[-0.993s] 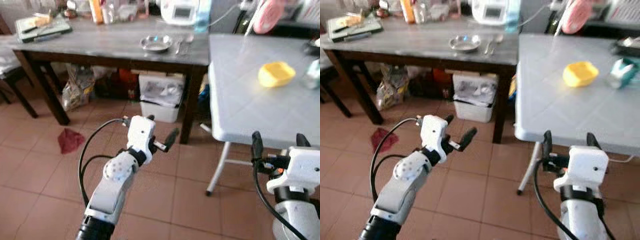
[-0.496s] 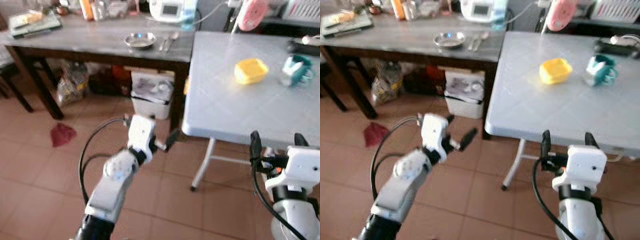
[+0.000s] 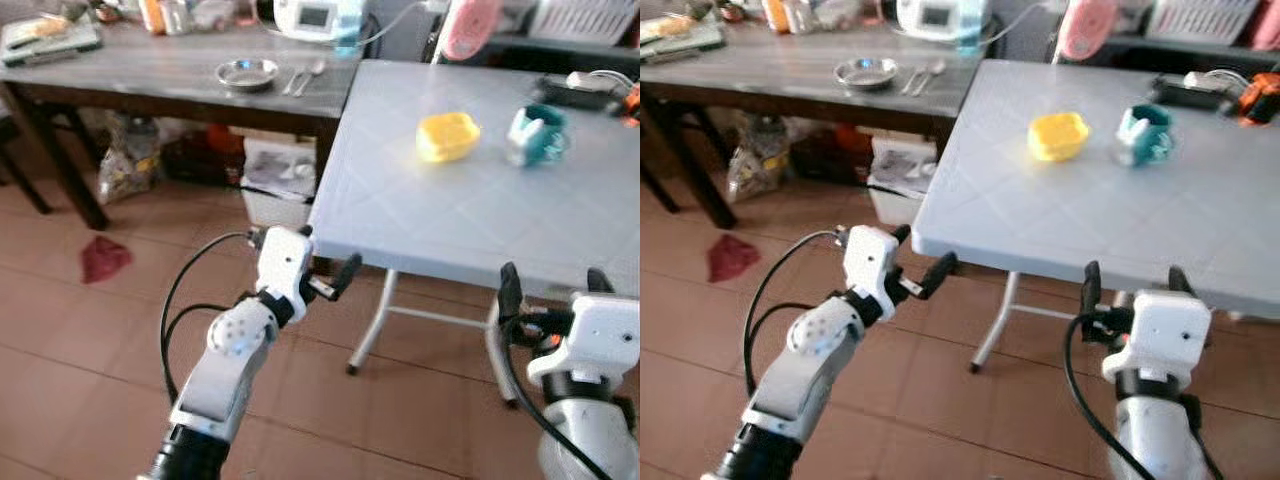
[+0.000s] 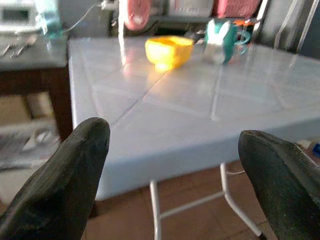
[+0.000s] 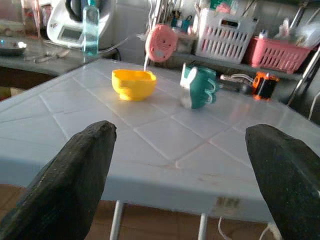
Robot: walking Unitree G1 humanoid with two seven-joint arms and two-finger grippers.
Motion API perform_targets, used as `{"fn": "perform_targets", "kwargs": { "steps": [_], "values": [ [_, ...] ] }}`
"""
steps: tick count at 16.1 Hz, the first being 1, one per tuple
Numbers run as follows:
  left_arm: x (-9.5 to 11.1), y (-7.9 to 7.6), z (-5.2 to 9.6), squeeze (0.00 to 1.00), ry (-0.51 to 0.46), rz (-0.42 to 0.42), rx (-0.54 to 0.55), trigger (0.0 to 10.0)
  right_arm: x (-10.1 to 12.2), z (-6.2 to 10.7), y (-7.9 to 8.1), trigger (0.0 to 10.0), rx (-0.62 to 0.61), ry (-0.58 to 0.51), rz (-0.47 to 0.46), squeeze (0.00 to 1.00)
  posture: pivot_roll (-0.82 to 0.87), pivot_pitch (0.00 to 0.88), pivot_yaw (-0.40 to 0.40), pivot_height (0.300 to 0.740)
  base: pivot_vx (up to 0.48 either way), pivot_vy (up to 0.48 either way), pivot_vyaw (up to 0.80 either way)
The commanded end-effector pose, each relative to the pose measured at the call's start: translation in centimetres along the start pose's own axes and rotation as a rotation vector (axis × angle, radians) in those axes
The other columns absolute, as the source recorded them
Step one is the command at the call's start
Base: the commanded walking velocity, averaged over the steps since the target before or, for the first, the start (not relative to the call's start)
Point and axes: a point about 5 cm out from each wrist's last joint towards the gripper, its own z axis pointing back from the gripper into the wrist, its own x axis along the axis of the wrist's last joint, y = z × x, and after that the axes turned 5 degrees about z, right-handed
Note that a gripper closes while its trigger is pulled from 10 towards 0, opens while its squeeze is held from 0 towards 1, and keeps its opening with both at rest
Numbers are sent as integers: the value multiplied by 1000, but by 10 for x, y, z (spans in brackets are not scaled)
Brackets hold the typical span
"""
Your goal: Setting the table
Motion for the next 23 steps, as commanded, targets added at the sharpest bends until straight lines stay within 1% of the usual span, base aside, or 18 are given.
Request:
{"fn": "perform_targets", "kwargs": {
  "steps": [1, 2, 3, 4, 7, 12, 13, 16, 19, 23],
  "values": [
    [1, 4, 1, 0, -7, -6, 14, 10000, 4, 0, 0, 10000, -3, -19, 0, 0, -21, 114, 7, 714, 0, 0, 0],
    [1, 4, 1, 0, -9, 0, 14, 10000, 4, 0, 0, 10000, -4, -19, 0, 0, -21, 114, 7, 714, 0, 0, 0],
    [2, 3, 0, 0, -14, 27, 3, 10000, 3, -1, -1, 10000, -6, -19, 1, 0, -20, 112, 6, 714, 0, 0, 0],
    [2, 2, -1, 0, -12, 37, -11, 10000, 3, -1, -1, 10000, -8, -18, 0, 0, -17, 110, 5, 714, 0, 0, 0],
    [5, -7, -4, 0, -39, 43, -54, 10000, 4, -2, -1, 10000, -7, -24, 1, 0, -17, 106, 5, 714, 0, 0, 0],
    [10, -5, -6, 0, -73, 56, -63, 10000, 7, -4, -1, 10000, -9, -45, -1, 0, -16, 103, 6, 714, 0, 0, 0],
    [14, -6, -8, 0, -95, 70, -73, 10000, 8, -4, -2, 10000, -12, -53, -4, 0, -12, 101, 5, 714, 0, 0, 0],
    [18, -10, -10, 0, -116, 84, -90, 10000, 6, -4, 0, 10000, -5, -56, -7, 0, -8, 97, 5, 714, 0, 0, 0],
    [17, -8, -9, 0, -112, 82, -95, 10000, 7, -4, 0, 10000, -6, -61, 4, 0, -10, 96, 7, 714, 254, 0, 0],
    [17, -11, -11, 0, -117, 84, -112, 10000, 7, -3, -2, 10000, -16, -65, 10, 0, -17, 94, 11, 714, 318, 0, 0]
  ]
}}
